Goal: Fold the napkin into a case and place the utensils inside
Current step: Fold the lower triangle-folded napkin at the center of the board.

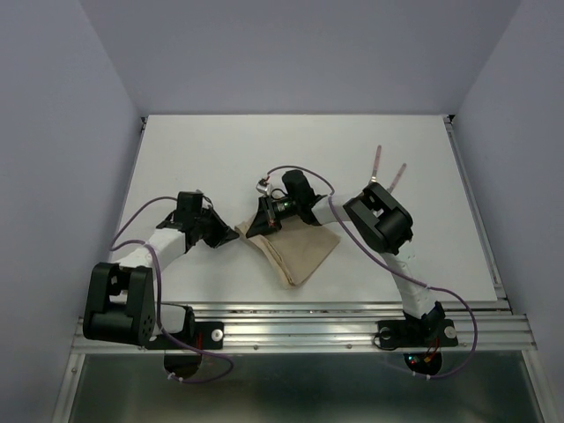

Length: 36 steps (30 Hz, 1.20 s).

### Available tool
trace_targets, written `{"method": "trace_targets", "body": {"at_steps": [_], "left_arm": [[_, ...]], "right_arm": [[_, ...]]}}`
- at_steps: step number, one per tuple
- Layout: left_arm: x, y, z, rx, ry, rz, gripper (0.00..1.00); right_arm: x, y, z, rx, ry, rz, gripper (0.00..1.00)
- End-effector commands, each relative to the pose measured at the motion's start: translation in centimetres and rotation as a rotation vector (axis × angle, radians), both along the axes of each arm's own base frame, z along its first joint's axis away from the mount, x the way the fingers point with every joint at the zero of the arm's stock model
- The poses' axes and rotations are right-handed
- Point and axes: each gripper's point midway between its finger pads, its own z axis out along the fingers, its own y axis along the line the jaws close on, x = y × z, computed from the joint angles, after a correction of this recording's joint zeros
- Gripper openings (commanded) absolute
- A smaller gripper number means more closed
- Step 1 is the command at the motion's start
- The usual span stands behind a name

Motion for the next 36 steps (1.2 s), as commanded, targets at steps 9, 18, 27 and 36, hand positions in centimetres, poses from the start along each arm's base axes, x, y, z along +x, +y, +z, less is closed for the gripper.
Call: {"method": "trace_targets", "body": {"at_steps": [9,18,27,36], "left_arm": [[2.1,-2.4,3.1,-0.038,-0.093,-0.059,0.00],[2.7,-2.8,3.5,-0.045,-0.106,-0.064,0.00],[3.5,-3.2,2.9,-0.047,-0.098,-0.061,0.00],[4.6,-3.7,2.5,-0.062,-0.101,-0.062,0.00]], "right_arm": [[0.7,0.3,0.4,0.044,-0.030,0.013,0.01],[0.5,0.1,0.2,0.040,-0.028,0.014,0.01],[0.4,0.0,0.5,0.042,-0.045,0.008,0.46],[0.3,-0.2,0.7,0.037,-0.047,-0.001,0.59]]}}
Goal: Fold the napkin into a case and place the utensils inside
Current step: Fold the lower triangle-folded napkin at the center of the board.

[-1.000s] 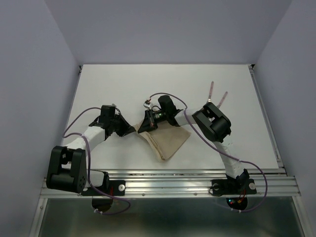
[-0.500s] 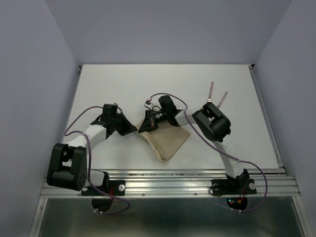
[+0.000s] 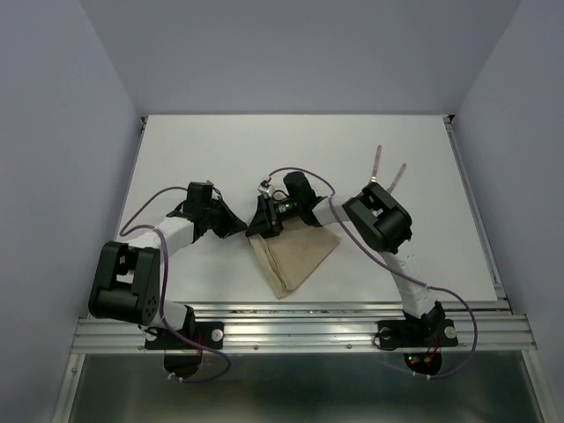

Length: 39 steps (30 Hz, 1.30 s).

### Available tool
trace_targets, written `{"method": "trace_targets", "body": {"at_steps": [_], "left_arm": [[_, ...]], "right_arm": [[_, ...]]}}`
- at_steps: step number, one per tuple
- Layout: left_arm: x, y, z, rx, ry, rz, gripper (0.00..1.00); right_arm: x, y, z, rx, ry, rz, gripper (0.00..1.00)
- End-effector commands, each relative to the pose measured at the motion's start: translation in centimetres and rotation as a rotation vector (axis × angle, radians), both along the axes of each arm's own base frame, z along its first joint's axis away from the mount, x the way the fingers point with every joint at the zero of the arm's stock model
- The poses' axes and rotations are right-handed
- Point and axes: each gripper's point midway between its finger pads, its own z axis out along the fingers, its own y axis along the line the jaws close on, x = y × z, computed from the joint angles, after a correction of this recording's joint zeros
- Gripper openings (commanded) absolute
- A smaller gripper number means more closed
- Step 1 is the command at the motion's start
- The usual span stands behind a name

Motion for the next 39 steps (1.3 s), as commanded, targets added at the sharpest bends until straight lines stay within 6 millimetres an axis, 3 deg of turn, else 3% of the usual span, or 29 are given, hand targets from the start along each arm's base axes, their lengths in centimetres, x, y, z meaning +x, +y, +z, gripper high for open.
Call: {"method": "trace_targets", "body": {"at_steps": [1,11,21,34,39], "left_arm": [[2.1,-0.9,1.4,-0.029,-0.063,-0.010,0.00],[3.3,-0.9,0.0,-0.024,-0.024,0.029,0.00],[4.4,-1.0,-0.8,-0.031,0.002,0.058,0.00],[4.4,-1.1,-2.0,-0.023,0.035,0.058,0.00],[4.4,-1.0,-2.1,-0.020,0.038,0.058,0.00]], "right_arm": [[0.2,0.1,1.7,0.046,-0.057,0.005,0.61],[-0.2,-0.3,2.9,0.044,-0.075,-0.004,0.65],[-0.8,-1.2,2.5,-0.004,-0.102,-0.018,0.68],[-0.5,-4.0,1.3,-0.278,-0.303,-0.109,0.72],[-2.5,-4.6,0.3,-0.392,-0.342,-0.105,0.76]]}}
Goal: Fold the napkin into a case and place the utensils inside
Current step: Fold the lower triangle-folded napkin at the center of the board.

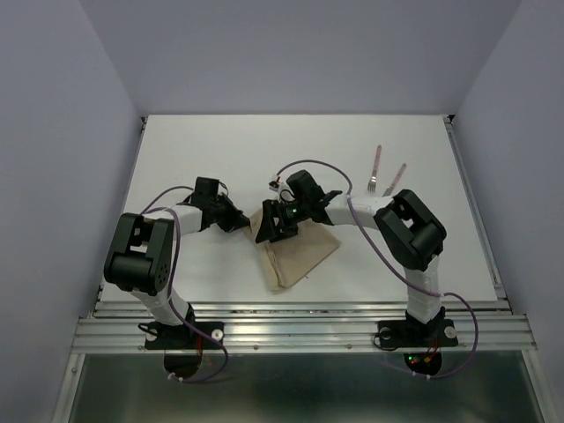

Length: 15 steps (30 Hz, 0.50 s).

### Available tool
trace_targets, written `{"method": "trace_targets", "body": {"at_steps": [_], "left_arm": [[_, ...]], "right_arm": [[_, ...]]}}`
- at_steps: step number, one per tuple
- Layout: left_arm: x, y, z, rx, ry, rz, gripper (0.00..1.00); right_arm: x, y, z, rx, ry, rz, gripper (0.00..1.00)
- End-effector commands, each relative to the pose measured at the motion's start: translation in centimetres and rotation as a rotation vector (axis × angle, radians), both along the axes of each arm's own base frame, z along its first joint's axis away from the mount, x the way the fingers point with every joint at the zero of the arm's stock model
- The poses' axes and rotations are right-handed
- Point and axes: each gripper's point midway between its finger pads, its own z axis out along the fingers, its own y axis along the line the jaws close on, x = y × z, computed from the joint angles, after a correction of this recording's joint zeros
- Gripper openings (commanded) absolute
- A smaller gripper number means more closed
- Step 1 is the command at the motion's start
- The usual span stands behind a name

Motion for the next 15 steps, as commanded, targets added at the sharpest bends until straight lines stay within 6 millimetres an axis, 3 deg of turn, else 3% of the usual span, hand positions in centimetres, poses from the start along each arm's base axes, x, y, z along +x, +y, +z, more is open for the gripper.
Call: {"method": "trace_targets", "body": {"at_steps": [1,5,15], "left_arm": [[1.0,-0.2,0.8,0.004,-0.037,0.001,0.00],[1.0,-0.2,0.7,0.005,-0.037,-0.002,0.00],[1.0,-0.2,0.5,0.007,-0.030,-0.004,0.00]], "right_arm": [[-1.8,-0.7,-0.8,-0.156,-0.119,-0.009,0.80],[-2.9,-0.8,-1.2,-0.258,-0.209,-0.035,0.88],[-4.9,-2.0,-3.0,-0.569,-0.434,-0.100,0.90]]}}
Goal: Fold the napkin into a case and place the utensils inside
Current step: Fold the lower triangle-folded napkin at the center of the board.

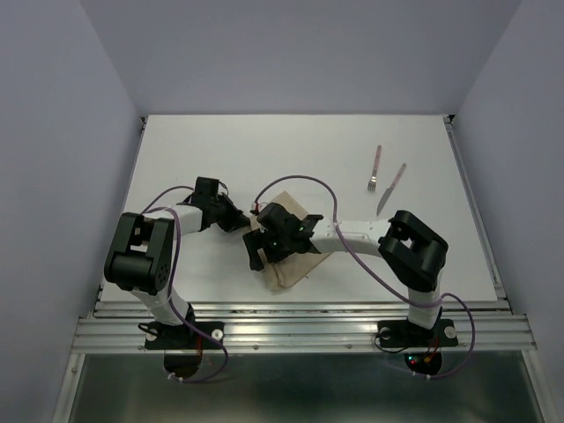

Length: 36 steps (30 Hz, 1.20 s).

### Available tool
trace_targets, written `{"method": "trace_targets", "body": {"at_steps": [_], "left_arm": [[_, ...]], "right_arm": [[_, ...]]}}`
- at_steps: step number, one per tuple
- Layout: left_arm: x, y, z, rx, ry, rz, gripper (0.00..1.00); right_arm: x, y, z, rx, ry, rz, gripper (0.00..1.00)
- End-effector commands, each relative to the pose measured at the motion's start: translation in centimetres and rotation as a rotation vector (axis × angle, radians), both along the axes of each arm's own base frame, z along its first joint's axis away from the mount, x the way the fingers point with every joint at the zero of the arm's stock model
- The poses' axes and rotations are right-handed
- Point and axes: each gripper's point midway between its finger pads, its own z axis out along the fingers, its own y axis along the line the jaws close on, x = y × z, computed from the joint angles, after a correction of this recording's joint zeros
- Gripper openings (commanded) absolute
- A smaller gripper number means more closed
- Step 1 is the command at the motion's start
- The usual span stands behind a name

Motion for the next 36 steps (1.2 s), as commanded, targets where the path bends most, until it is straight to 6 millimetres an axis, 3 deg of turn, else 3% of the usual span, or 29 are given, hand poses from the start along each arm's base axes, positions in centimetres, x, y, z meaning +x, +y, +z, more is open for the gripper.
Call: {"method": "trace_targets", "body": {"at_steps": [1,5,9,18,30,33,36], "left_arm": [[0.9,-0.2,0.5,0.009,-0.027,-0.004,0.00],[1.0,-0.2,0.4,0.009,-0.026,-0.004,0.00],[0.9,-0.2,0.3,0.011,-0.022,-0.005,0.00],[1.0,-0.2,0.0,0.013,-0.018,-0.009,0.00],[1.0,-0.3,0.0,0.014,-0.018,-0.015,0.00],[0.9,-0.2,-0.1,0.016,-0.015,-0.017,0.00],[0.9,-0.2,-0.2,0.017,-0.015,-0.018,0.00]], "right_arm": [[0.8,-2.5,-0.5,-0.205,-0.164,-0.078,0.89],[0.3,-3.0,-1.1,-0.306,-0.234,-0.087,0.85],[-0.1,-3.6,-1.6,-0.374,-0.272,-0.099,0.71],[0.4,-5.1,-0.4,-0.399,-0.305,-0.169,0.60],[1.1,-6.0,1.3,-0.406,-0.349,-0.222,0.59],[1.3,-6.3,1.4,-0.416,-0.360,-0.226,0.66],[1.3,-6.5,1.4,-0.423,-0.364,-0.226,0.65]]}}
